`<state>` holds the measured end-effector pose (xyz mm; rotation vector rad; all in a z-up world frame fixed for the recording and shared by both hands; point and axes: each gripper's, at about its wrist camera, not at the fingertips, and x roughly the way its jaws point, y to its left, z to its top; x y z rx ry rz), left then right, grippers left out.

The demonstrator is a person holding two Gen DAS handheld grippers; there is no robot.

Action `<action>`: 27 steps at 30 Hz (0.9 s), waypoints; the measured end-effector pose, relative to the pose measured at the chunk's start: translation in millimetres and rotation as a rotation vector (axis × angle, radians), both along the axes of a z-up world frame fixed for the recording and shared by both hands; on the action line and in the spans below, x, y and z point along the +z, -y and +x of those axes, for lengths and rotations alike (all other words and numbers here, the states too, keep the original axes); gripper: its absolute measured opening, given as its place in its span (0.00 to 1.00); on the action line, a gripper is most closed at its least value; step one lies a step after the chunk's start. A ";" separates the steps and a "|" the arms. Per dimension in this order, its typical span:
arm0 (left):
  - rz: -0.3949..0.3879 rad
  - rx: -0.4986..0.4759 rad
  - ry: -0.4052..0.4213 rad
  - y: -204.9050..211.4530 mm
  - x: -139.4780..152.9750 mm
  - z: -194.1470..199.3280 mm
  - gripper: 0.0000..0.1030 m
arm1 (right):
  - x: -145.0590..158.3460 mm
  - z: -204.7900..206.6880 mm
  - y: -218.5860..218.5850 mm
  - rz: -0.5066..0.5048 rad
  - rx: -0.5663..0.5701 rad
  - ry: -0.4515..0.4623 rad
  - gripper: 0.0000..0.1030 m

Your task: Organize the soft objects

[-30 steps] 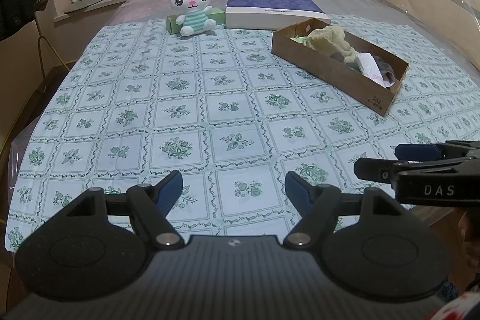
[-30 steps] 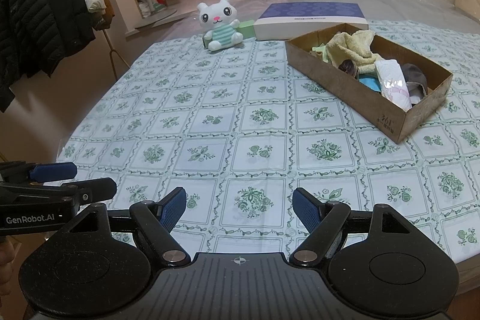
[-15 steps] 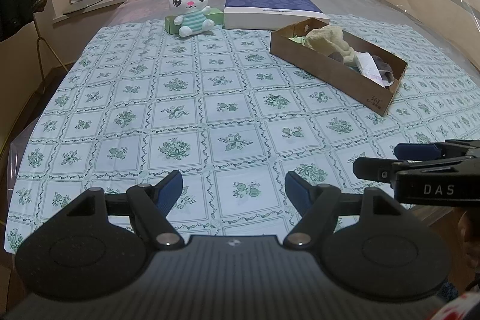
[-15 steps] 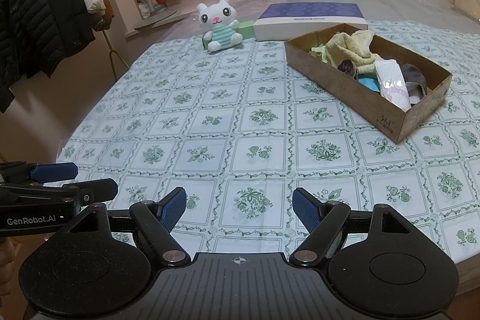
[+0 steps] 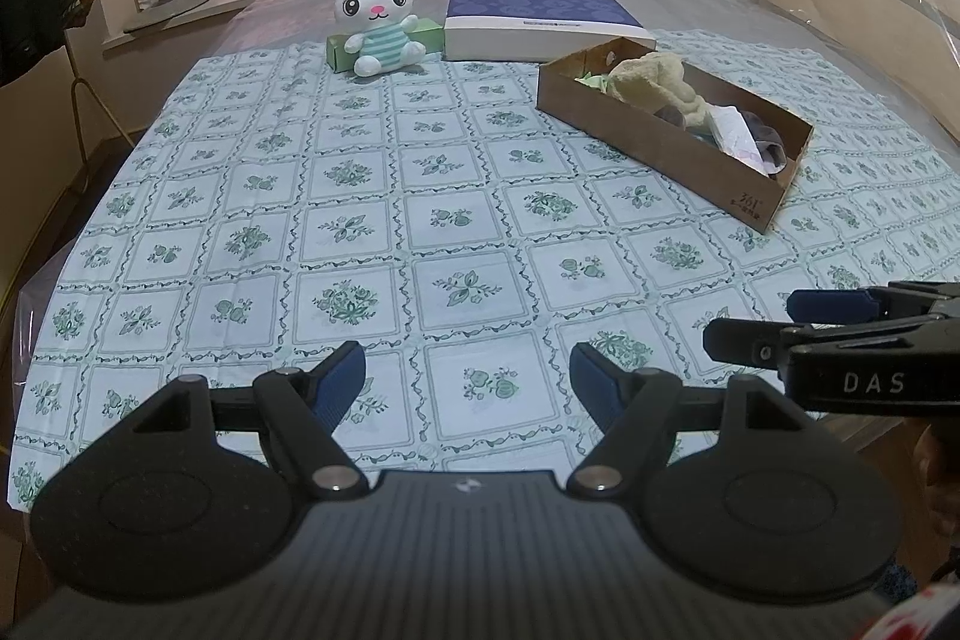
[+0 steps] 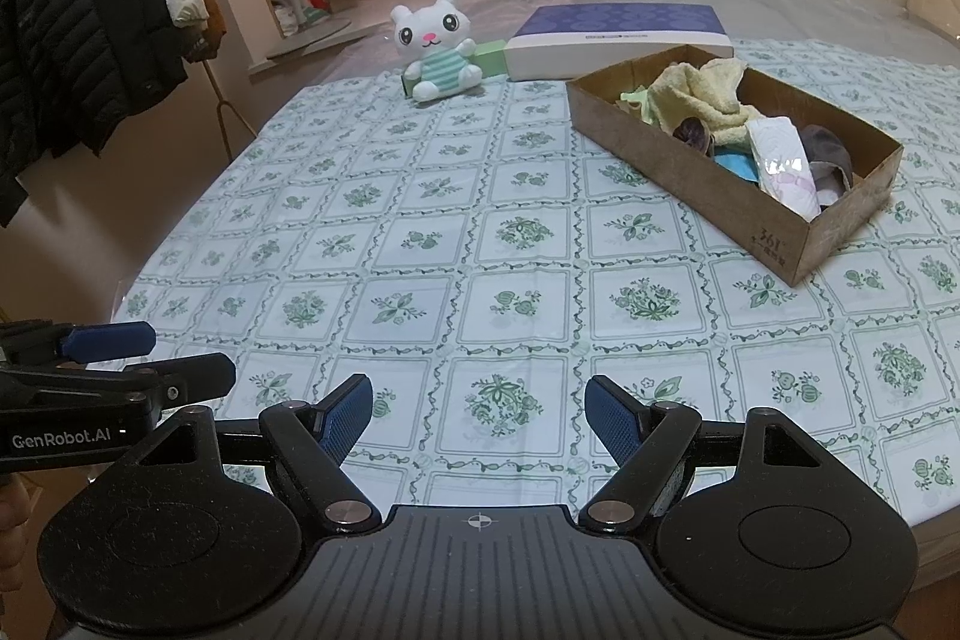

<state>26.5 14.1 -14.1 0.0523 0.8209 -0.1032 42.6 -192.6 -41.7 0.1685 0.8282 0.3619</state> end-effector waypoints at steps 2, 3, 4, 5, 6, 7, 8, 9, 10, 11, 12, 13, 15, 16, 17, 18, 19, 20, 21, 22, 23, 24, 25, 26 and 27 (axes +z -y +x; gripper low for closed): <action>0.000 -0.002 0.001 0.5 0.0 0.9 0.71 | 0.4 0.5 0.5 0.001 0.001 0.000 0.75; 0.000 -0.003 0.002 0.4 -0.1 0.7 0.71 | 0.2 0.3 0.4 0.001 0.000 0.000 0.75; -0.001 -0.004 0.002 0.8 0.0 1.3 0.71 | -0.1 0.1 0.1 0.001 0.000 0.000 0.75; -0.001 -0.006 0.003 0.4 -0.1 1.0 0.71 | 0.0 0.1 0.2 0.001 0.000 0.000 0.75; -0.001 -0.008 0.004 0.0 -0.2 1.0 0.71 | 0.0 0.0 0.2 0.001 0.000 0.000 0.75; -0.001 -0.009 0.004 0.0 -0.3 1.4 0.71 | 0.0 0.1 0.3 0.001 0.000 0.000 0.75; -0.001 -0.009 0.004 0.3 -0.3 1.6 0.71 | 0.1 0.2 0.5 0.001 0.000 0.000 0.75; -0.001 -0.009 0.005 0.3 -0.3 1.4 0.71 | 0.0 0.2 0.3 0.001 0.001 0.000 0.75; -0.001 -0.009 0.005 0.7 -0.3 1.9 0.71 | 0.0 0.1 0.3 0.000 0.001 0.000 0.75; -0.002 -0.009 0.004 0.6 -0.3 1.6 0.71 | 0.1 0.2 0.4 0.000 0.000 0.000 0.75; -0.001 -0.009 0.005 0.7 -0.3 1.3 0.71 | -0.1 0.1 0.3 0.001 0.001 0.000 0.75; -0.001 -0.009 0.006 1.2 -0.2 1.8 0.71 | -0.1 0.1 0.2 0.001 0.001 0.000 0.75; -0.002 -0.012 0.007 1.0 -0.1 1.7 0.71 | -0.1 0.1 0.2 0.001 0.001 0.000 0.75; -0.003 -0.012 0.008 1.4 -0.1 1.9 0.71 | 0.2 0.3 0.5 0.001 0.002 0.001 0.75; -0.005 -0.014 0.009 1.5 -0.1 2.3 0.71 | -0.1 0.6 0.8 0.000 0.002 0.001 0.75; -0.007 -0.014 0.009 1.4 -0.1 2.4 0.71 | -0.2 0.6 0.9 0.000 0.000 0.000 0.75; -0.008 -0.014 0.010 1.1 -0.2 2.5 0.71 | 0.0 1.0 1.5 0.000 0.000 0.000 0.75; -0.009 -0.013 0.012 1.3 -0.1 3.0 0.71 | -0.2 0.8 1.2 0.001 0.001 0.000 0.75; -0.010 -0.014 0.015 0.6 -0.3 2.3 0.71 | -0.1 0.8 1.3 0.000 0.001 0.001 0.75; -0.012 -0.017 0.018 0.0 -0.2 1.8 0.71 | -0.3 0.6 1.0 0.000 0.001 0.001 0.75; -0.013 -0.018 0.020 0.3 0.2 2.1 0.71 | -0.3 1.4 2.0 0.000 0.001 0.001 0.75; -0.012 -0.019 0.023 -0.6 0.3 1.4 0.71 | -0.4 1.6 2.2 0.001 0.001 0.000 0.75; -0.009 -0.019 0.025 -0.5 0.6 1.4 0.71 | -0.4 1.6 2.2 0.000 0.001 0.001 0.75; -0.008 -0.020 0.026 -0.5 0.6 1.4 0.71 | -0.3 1.7 2.4 0.000 0.001 0.001 0.75; -0.008 -0.021 0.026 -0.4 0.6 1.5 0.71 | -0.4 1.6 2.3 0.000 0.001 0.001 0.75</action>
